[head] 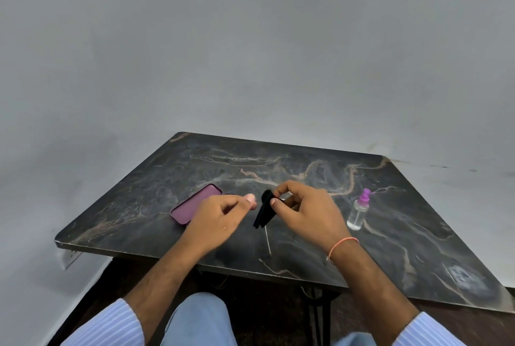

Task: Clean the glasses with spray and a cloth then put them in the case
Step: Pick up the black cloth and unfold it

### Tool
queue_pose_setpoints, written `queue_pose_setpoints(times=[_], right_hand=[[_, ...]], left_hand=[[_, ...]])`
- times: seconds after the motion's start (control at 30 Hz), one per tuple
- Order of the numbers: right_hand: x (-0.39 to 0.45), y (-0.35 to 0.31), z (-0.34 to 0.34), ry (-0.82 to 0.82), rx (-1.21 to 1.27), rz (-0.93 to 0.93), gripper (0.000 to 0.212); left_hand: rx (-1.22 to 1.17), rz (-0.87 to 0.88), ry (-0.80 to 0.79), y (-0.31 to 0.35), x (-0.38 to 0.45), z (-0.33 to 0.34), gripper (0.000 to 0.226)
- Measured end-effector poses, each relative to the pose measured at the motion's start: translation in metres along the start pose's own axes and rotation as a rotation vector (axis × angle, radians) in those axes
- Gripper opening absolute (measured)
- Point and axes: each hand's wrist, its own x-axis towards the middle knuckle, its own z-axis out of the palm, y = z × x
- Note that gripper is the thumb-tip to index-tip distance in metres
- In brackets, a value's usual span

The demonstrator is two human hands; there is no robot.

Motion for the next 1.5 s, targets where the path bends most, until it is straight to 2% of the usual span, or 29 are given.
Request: queue_pose_setpoints(times=[0.07,0.17,0.23,0.33,0.4,0.53,0.63,0.7,0.77,0.9,1.0,1.23,1.4,1.5], right_hand=[[-0.004,0.001,-0.004,0.012,-0.042,-0.023,0.015],[-0.01,0.006,-0.011,0.041,-0.076,-0.054,0.019],[-0.013,0.01,-0.013,0.062,-0.061,-0.067,0.021],[-0.018,0.018,-0.015,0.069,0.07,-0.061,0.022],[-0.02,0.021,-0.015,0.065,0.212,-0.024,0.032],[-0.019,0.022,-0.015,0.024,0.54,0.203,0.056],[-0.016,0.023,-0.017,-0.087,0.817,0.331,0.038],[-0.018,0.023,-0.018,-0.131,0.945,0.324,0.024],[-0.019,0.023,-0.019,-0.123,1.02,0.282,0.025],[-0.018,0.03,-0.018,-0.075,1.037,0.188,0.026],[-0.019,0.033,-0.018,-0.068,1.061,0.14,0.016],[-0.017,0.04,-0.015,-0.027,1.022,0.124,0.017],[-0.015,0.045,-0.017,-0.041,0.935,0.101,0.028],[-0.013,0.046,-0.015,-0.016,0.822,0.078,0.03]], left_hand=[[-0.002,-0.027,-0.058,0.012,0.01,0.011,0.056],[-0.055,-0.042,-0.067,0.02,0.019,0.024,0.022],[-0.123,-0.058,-0.087,0.023,0.022,0.031,0.012],[-0.236,-0.087,-0.083,0.028,0.023,0.039,0.015],[-0.258,-0.077,-0.081,0.03,0.022,0.044,0.022],[-0.302,-0.042,-0.053,0.031,0.023,0.049,0.031],[-0.332,0.001,-0.056,0.03,0.023,0.049,0.033],[-0.339,0.033,-0.072,0.03,0.024,0.049,0.034],[-0.347,0.057,-0.06,0.032,0.024,0.048,0.038],[-0.365,0.081,-0.039,0.035,0.024,0.048,0.043],[-0.375,0.058,-0.048,0.038,0.023,0.051,0.043],[-0.452,-0.15,-0.173,0.043,0.015,0.053,0.019],[-0.527,-0.239,-0.167,0.043,0.015,0.051,0.019],[-0.593,-0.283,-0.179,0.044,0.016,0.05,0.03]])
